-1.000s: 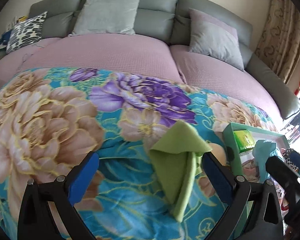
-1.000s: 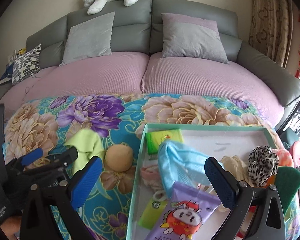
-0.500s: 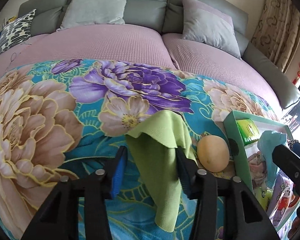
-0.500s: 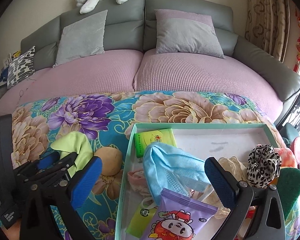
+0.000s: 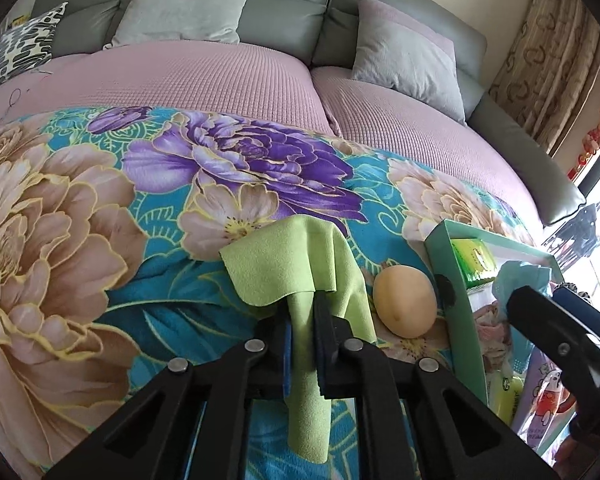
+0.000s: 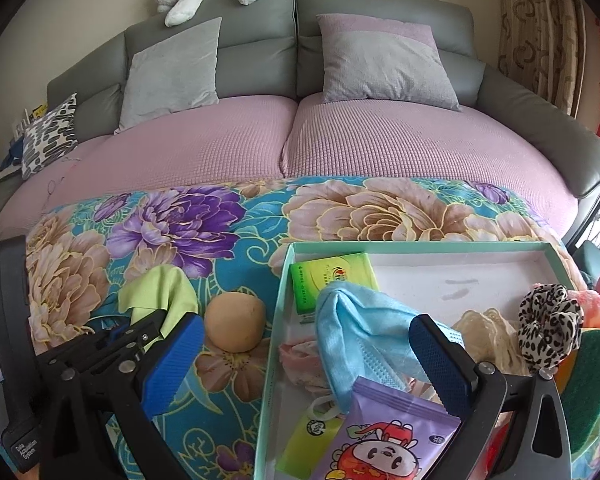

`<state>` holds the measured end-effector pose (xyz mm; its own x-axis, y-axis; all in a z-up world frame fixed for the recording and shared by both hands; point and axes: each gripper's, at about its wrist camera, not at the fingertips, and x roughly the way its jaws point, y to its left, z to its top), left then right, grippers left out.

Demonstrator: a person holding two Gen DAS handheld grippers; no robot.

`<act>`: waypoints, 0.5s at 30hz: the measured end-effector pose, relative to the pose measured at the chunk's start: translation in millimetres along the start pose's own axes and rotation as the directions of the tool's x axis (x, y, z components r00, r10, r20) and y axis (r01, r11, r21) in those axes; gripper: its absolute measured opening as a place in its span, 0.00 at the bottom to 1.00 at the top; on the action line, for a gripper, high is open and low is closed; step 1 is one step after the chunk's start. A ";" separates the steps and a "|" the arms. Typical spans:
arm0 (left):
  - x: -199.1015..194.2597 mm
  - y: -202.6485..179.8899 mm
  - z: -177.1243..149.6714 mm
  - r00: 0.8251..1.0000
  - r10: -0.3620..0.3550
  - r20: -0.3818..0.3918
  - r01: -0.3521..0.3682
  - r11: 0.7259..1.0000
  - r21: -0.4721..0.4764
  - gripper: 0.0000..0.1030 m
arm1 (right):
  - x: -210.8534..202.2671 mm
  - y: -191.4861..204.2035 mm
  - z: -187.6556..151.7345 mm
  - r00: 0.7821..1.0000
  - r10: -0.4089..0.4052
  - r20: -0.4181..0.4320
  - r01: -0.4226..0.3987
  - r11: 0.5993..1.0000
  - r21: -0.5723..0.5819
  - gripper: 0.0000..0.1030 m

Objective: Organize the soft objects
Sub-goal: 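Grasp the lime-green cloth with the left gripper, then grasp the round tan sponge ball with the right gripper while the left gripper holds the cloth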

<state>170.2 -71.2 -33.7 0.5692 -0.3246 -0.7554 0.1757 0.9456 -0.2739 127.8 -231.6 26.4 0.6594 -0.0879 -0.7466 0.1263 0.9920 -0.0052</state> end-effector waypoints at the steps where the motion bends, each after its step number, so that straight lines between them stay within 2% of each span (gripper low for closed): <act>1: -1.8 0.0 -0.2 1.000 0.006 0.003 -0.006 1.000 0.002 0.08 | 0.6 1.4 -0.3 1.000 0.001 -0.003 -0.001 1.000 -0.005 1.00; 8: -23.7 20.0 -2.7 0.999 0.040 0.030 -0.038 0.998 -0.043 0.08 | 0.6 19.2 -3.0 1.000 0.002 -0.009 -0.002 0.998 -0.058 1.00; 15: -44.0 54.2 -1.0 0.996 0.076 0.055 -0.068 0.989 -0.134 0.08 | 10.7 48.5 -7.4 0.996 0.069 -0.053 -0.074 0.992 -0.101 1.00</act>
<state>153.8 -5.7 -15.9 0.6241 -0.2497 -0.7404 0.0268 0.9538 -0.2991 135.5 -183.7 13.3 0.6265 -0.0139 -0.7793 0.0016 0.9999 -0.0166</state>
